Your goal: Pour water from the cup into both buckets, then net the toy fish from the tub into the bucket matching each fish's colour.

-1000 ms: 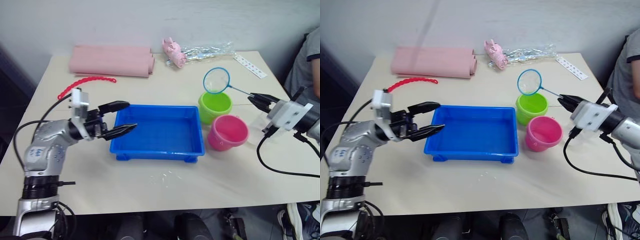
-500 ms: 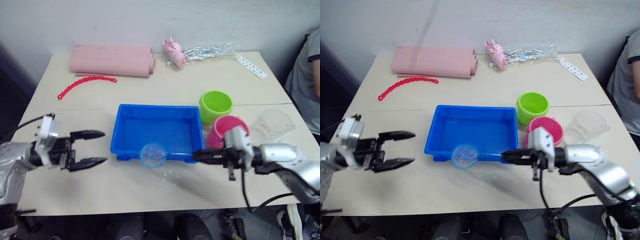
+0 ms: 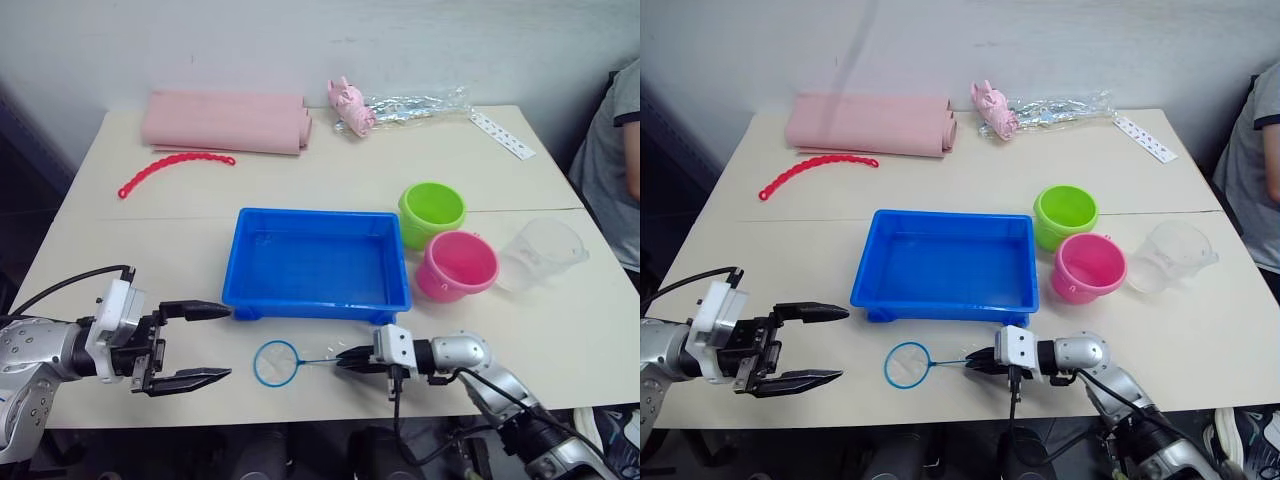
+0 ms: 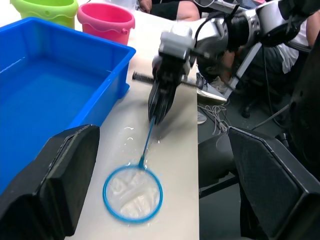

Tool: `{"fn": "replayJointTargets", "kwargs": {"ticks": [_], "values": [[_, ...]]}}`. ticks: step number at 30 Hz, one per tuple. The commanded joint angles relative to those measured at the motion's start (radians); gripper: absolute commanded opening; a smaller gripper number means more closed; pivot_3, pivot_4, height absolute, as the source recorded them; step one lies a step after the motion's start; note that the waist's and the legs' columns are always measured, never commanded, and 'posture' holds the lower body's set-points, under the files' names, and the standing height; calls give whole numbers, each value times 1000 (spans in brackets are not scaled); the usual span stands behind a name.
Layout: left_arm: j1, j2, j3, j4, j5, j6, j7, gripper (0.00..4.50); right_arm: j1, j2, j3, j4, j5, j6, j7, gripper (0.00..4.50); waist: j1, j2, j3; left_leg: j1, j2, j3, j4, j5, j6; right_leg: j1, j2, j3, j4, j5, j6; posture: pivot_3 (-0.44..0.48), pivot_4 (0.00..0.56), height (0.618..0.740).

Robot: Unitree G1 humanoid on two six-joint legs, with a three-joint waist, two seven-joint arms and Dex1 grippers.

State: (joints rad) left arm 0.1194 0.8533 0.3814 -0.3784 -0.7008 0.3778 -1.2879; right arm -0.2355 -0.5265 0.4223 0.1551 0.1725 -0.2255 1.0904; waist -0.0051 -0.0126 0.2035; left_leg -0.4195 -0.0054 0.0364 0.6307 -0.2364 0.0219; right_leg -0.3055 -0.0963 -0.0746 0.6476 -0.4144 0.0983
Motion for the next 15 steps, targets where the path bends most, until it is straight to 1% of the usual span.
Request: {"fn": "replayJointTargets", "kwargs": {"ticks": [1, 2, 4, 5, 6, 8, 9, 10, 11, 12, 13, 15], "values": [[-22, 50, 25, 0, -56, 64, -8, 4462, -12, 21, 14, 53, -38, -51, 32, 0, 0, 0, 0, 0, 0, 0, 0, 0, 0, 0, 0, 0, 0, 0, 0, 0, 150, 740], [-25, 52, 28, 7, -54, 63, -9, 4462, -5, 27, 6, 48, -21, -43, 33, 0, 0, 0, 0, 0, 0, 0, 0, 0, 0, 0, 0, 0, 0, 0, 0, 0, 150, 740], [-41, 60, 29, 28, -39, 48, -15, 4500, -7, 21, -13, 40, -1, -31, 41, 823, 0, 0, 0, 0, 0, 0, 0, 0, 0, 0, 0, 0, 0, 0, 0, 0, 150, 740], [-43, 66, 27, 33, -32, 45, -19, 4500, -10, 12, -25, 33, 3, -32, 41, 1041, -1, 0, 0, 0, 0, 0, 0, 0, 0, 0, 0, 0, 0, 0, 0, 0, 150, 740], [-42, 72, 26, 32, -31, 49, -23, 4500, -2, -15, -43, -12, 39, 11, 60, 1586, 0, 0, 0, 0, 0, 0, 0, 0, 0, 0, 0, 0, 0, 0, 0, 0, 150, 740], [-36, 79, 30, 27, -26, 57, -17, 4500, 28, -85, -76, -123, 111, 82, 114, 2326, 0, 0, 0, 1, 0, 0, 0, 0, 0, 0, 0, 0, 0, 0, 0, 0, 150, 740], [-29, 84, 32, 29, -16, 61, -13, 4500, 47, -124, -91, -172, 134, 94, 145, 2832, 0, 0, 0, 1, 0, 0, 0, 0, 0, 0, 0, 0, 0, 0, 0, 0, 150, 740], [-19, 89, 32, 33, 2, 52, -9, 4500, 68, -160, -111, -209, 154, 102, 166, 3167, 0, 0, 0, 1, 0, 0, 0, 0, 0, 0, 0, 0, 0, 0, 0, 0, 150, 740], [-8, 88, 34, 37, 20, 35, -7, 4500, 90, -197, -133, -237, 175, 110, 188, 3617, 0, 0, 0, 1, 0, 0, 0, 0, 0, 0, 0, 0, 0, 0, 0, 0, 150, 740], [5, 86, 38, 44, 44, 11, -2, 4500, 113, -234, -166, -258, 194, 113, 200, 3941, 0, 0, 0, 0, 0, 0, 0, 0, 0, 0, 0, 0, 0, 0, 0, 0, 150, 740], [17, 81, 44, 50, 66, -17, -2, 4500, 135, -270, -200, -276, 215, 117, 213, 4388, 1, 0, 0, 0, 0, 0, 0, 0, 0, 0, 0, 0, 0, 0, 0, 0, 150, 740], [36, 72, 55, 60, 98, -54, 9, 4500, 168, -323, -255, -299, 243, 110, 235, 4457, 5, 1, 1, 0, 0, 0, 0, 0, 0, 0, -1, 0, 0, 0, 0, 0, 150, 740]]}}
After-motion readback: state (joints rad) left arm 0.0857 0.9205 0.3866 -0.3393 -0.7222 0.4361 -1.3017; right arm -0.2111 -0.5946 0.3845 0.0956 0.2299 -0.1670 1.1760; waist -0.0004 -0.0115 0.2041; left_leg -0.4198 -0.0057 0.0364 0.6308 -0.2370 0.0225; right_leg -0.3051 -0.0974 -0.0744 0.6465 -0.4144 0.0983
